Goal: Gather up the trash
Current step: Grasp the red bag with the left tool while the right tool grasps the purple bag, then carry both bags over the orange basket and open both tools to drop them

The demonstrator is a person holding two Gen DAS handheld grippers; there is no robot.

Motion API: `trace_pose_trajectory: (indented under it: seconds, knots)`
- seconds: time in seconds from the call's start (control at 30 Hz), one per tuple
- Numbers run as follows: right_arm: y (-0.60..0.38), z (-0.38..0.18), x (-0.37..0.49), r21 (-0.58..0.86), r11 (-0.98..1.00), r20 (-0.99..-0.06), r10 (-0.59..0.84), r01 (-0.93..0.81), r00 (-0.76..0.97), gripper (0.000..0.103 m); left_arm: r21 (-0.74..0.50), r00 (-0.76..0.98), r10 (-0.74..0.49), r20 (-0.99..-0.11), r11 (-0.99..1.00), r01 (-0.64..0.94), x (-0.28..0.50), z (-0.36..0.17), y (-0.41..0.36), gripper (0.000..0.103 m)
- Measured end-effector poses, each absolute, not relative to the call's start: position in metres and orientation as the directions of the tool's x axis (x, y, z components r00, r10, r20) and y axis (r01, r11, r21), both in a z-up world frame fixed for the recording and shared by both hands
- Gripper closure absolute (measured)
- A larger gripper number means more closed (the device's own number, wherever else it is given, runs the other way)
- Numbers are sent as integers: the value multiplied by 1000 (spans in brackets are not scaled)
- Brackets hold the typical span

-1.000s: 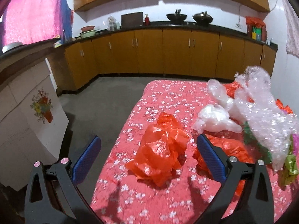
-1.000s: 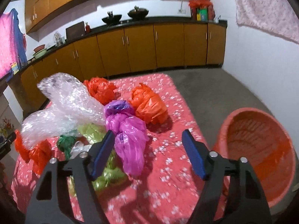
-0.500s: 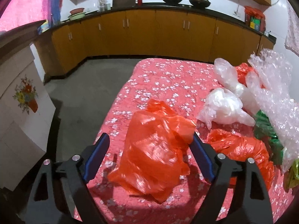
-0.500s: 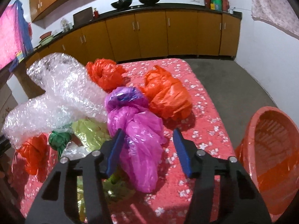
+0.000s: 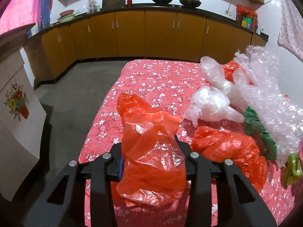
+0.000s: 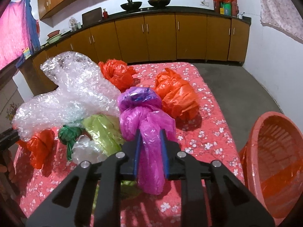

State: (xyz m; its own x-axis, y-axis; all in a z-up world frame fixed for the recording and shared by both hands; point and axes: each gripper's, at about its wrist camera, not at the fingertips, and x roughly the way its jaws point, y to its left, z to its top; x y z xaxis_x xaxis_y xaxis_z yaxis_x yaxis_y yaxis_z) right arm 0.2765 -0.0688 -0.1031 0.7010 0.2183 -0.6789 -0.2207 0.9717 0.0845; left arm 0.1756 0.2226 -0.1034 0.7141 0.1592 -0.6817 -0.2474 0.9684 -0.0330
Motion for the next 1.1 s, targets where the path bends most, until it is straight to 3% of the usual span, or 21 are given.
trace_pose_trajectory:
  seconds: [0.5,0.8,1.1]
  knots:
    - [-113,-61,225,93,984,-603,179,-154,778,83,-65,807,67,-587,989,-130,131,-39,178,63]
    - [-178,-31,185,79,995,-550,88,-53,830,83,-57,833,-95,-545,995,77,114,-1,96,63]
    - [-270,-23,144,56,991,-556,-73,125,828,83,-120,796,-312,-519,948,294,110,9,-16,62]
